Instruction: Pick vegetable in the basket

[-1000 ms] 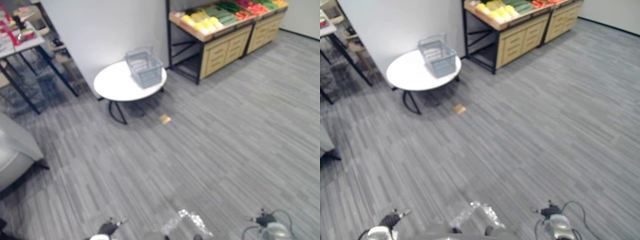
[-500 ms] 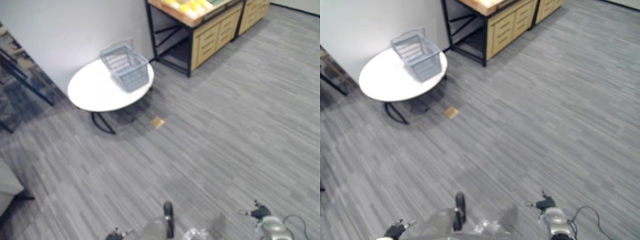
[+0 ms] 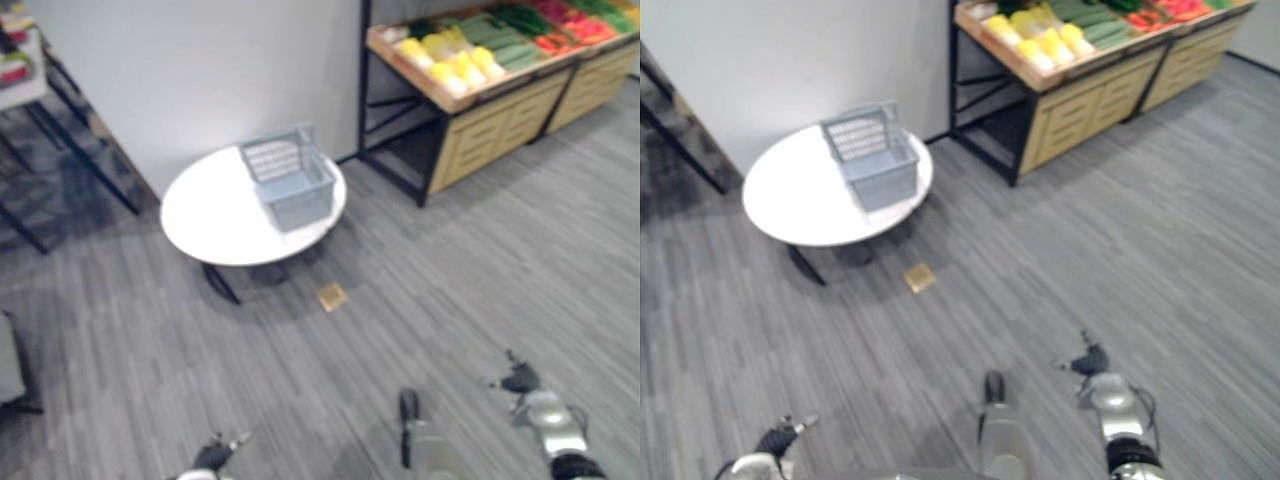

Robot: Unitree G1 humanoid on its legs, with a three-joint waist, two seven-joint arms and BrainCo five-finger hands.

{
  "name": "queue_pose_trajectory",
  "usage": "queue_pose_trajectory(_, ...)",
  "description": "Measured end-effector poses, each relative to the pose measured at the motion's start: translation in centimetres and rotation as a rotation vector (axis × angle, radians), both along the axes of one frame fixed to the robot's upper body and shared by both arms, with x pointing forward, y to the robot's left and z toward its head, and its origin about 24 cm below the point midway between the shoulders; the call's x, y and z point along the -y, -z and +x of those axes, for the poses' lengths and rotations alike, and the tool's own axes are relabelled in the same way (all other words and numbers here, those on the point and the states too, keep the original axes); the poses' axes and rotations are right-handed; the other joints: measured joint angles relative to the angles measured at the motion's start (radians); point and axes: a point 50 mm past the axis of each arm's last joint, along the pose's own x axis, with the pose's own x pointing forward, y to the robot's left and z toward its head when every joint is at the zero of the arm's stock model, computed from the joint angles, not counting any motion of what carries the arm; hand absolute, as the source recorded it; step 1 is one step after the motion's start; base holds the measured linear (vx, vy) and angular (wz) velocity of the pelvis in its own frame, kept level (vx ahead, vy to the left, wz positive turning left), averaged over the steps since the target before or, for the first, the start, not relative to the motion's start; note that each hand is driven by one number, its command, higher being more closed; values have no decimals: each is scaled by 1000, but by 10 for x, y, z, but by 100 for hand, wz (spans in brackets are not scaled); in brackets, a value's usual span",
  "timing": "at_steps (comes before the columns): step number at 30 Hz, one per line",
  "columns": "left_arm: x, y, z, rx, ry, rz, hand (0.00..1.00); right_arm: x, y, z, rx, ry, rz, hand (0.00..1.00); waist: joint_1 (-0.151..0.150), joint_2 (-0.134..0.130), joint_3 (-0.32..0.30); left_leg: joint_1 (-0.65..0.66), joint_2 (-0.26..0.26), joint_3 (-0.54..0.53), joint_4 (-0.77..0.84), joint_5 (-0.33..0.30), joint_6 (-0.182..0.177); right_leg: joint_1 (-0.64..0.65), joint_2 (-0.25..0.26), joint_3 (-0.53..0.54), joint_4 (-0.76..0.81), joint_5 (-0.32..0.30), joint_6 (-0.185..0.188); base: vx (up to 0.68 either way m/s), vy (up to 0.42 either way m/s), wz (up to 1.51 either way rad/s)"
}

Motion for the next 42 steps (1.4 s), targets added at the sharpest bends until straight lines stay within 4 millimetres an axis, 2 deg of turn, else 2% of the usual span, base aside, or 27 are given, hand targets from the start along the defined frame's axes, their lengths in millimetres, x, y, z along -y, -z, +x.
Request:
queue_pose_trajectory(1, 1, 1, -2, -2, -10, -5, 0, 1, -8, 6, 27, -11, -24, 0, 1, 12, 2, -46, 13, -2, 104, 9, -4, 5, 7, -21, 21, -16, -31, 565, -417, 68)
queue_pose_trajectory(2, 7, 4, -4, -4, -39, -22, 0, 2, -24, 21, 93, -21, -51, 0, 2, 39, 17, -157, 53, -6, 357, 86, -10, 52, 35, -58, 23, -49, -78, 511, -384, 56)
queue_pose_trajectory(3, 13, 7, -10, -20, -54, -36, 0, -1, -35, 33, 142, -29, -68, 0, 16, 42, 37, -253, 99, 11, 578, 157, 9, 125, 54, -88, 2, -67, -109, 504, -358, 45)
queue_pose_trajectory(4, 15, 8, -12, -24, -55, -41, 0, -3, -40, 38, 165, -30, -70, 0, 29, 44, 42, -280, 120, 41, 651, 156, 10, 172, 59, -100, -13, -73, -117, 564, -365, 38)
queue_pose_trajectory(6, 18, 9, -14, -33, -51, -45, 0, -8, -52, 46, 232, -31, -83, 0, 54, 13, 53, -341, 136, 136, 719, 144, 26, 289, 50, -135, -70, -94, -141, 459, -307, 43)
queue_pose_trajectory(7, 17, 8, -16, -29, -52, -40, 0, -11, -63, 54, 277, -36, -90, 0, 62, -3, 52, -390, 130, 200, 681, 136, 38, 345, 41, -158, -114, -112, -147, 360, -207, 58)
queue_pose_trajectory(9, 16, 8, -18, -27, -54, -36, 0, -10, -79, 67, 333, -35, -109, 0, 62, -6, 52, -445, 100, 284, 531, 128, 47, 395, 36, -194, -163, -126, -145, 355, -123, 58)
queue_pose_trajectory(10, 16, 8, -19, -29, -56, -35, 0, -6, -86, 71, 351, -27, -127, 0, 62, -5, 52, -449, 64, 348, 369, 129, 42, 425, 30, -221, -195, -125, -137, 370, -11, 64)
queue_pose_trajectory(12, 19, 9, -19, -29, -58, -43, 0, 9, -100, 74, 370, -2, -180, 0, 63, 13, 48, -423, 7, 531, 35, 212, 47, 474, 33, -280, -236, -131, -111, 427, 41, 73)
queue_pose_trajectory(14, 23, 10, -23, -41, -63, -53, 0, 14, -108, 78, 377, -2, -207, 0, 71, 27, 46, -388, -10, 605, -88, 281, 67, 496, 40, -296, -228, -165, -87, 387, 106, 32)
queue_pose_trajectory(15, 23, 12, -28, -58, -69, -55, 0, 12, -112, 82, 385, -9, -210, 0, 86, 29, 41, -361, -20, 610, -95, 322, 140, 497, 20, -293, -151, -235, -74, 362, 136, 13)
queue_pose_trajectory(16, 22, 12, -33, -70, -74, -54, 0, 7, -112, 85, 389, -25, -208, 0, 91, -7, 44, -335, -58, 610, -98, 303, 163, 488, -21, -295, -53, -294, -49, 331, 140, 23)
queue_pose_trajectory(17, 26, 14, -36, -82, -74, -65, 0, 4, -116, 89, 391, -52, -243, 0, 87, -19, 46, -302, -91, 596, -119, 289, 172, 454, -65, -297, 89, -314, -47, 322, 146, 51)
queue_pose_trajectory(18, 32, 16, -37, -91, -56, -79, 0, -1, -123, 95, 406, -74, -267, 0, 84, -24, 46, -259, -120, 572, -152, 283, 170, 357, -121, -274, 353, -273, -41, 325, 143, 58)
queue_pose_trajectory(19, 33, 16, -37, -94, -48, -78, 0, -5, -128, 99, 414, -93, -284, 0, 80, -29, 49, -238, -131, 554, -162, 278, 173, 303, -140, -245, 478, -240, -38, 334, 112, 80)
queue_pose_trajectory(20, 30, 15, -35, -98, -35, -66, 0, -12, -135, 106, 432, -126, -304, 0, 75, -36, 53, -207, -144, 516, -166, 270, 178, 232, -149, -189, 626, -247, -49, 342, 37, 91)
queue_pose_trajectory(21, 28, 14, -33, -92, -25, -57, 0, -20, -142, 112, 446, -160, -334, 0, 76, -34, 53, -173, -145, 485, -177, 270, 178, 199, -142, -172, 637, -265, -80, 349, 9, 90)
queue_pose_trajectory(23, 24, 12, -27, -74, -22, -44, 0, -30, -156, 122, 493, -199, -350, 0, 79, -33, 53, -138, -147, 430, -205, 272, 176, 171, -122, -157, 500, -285, -113, 343, -41, 92)
queue_pose_trajectory(25, 23, 9, -14, -42, -14, -38, 0, -32, -170, 127, 537, -209, -360, 0, 73, -27, 56, -132, -144, 351, -219, 273, 158, 159, -68, -60, 263, -276, -98, 288, -115, 120)
queue_pose_trajectory(26, 23, 7, -9, -21, -9, -35, 0, -29, -172, 127, 539, -207, -372, 0, 75, -29, 55, -132, -143, 306, -219, 268, 137, 162, -42, 19, 108, -250, -64, 306, -225, 118)
queue_pose_trajectory(28, 22, 7, -10, -21, -7, -28, 0, -28, -173, 127, 534, -207, -389, 0, 82, -43, 53, -121, -151, 257, -213, 254, 108, 175, -43, 73, -50, -158, -56, 314, -264, 96)
queue_pose_trajectory(29, 19, 7, -12, -26, -7, -21, 0, -29, -175, 128, 532, -216, -412, 0, 94, -68, 55, -115, -166, 235, -205, 240, 86, 175, -60, 68, -98, -60, -59, 266, -307, 68)
queue_pose_trajectory(30, 13, 5, -14, -29, -8, -6, 0, -32, -177, 130, 537, -227, -416, 0, 100, -108, 58, -131, -187, 219, -180, 213, 58, 176, -84, 66, -117, 17, -44, 242, -331, 58)
queue_pose_trajectory(31, 18, 7, -13, -29, -11, -17, 0, -32, -181, 131, 547, -226, -424, 0, 107, -88, 62, -147, -166, 207, -155, 198, 48, 176, -74, 44, -115, 10, -37, 190, -327, 57)
queue_pose_trajectory(32, 22, 8, -15, -29, -12, -29, 0, -36, -189, 135, 566, -239, -438, 0, 100, -65, 54, -186, -127, 203, -120, 176, 27, 175, -48, 10, -149, 9, -55, 134, -239, 28)
queue_pose_trajectory(36, 23, 8, -11, -16, -20, -32, 0, -41, -216, 151, 600, -252, -488, 0, 100, -34, 84, -240, -47, 192, -111, 174, 4, 173, 22, -39, -214, 41, -94, 119, -223, 19)
queue_pose_trajectory(42, 24, 1, 17, 73, -23, -36, 0, -35, -272, 166, 675, -219, -571, 0, 101, -2, 159, -317, -42, 147, -113, 190, -11, 149, 33, -67, -290, 87, -107, 12, -37, 18)
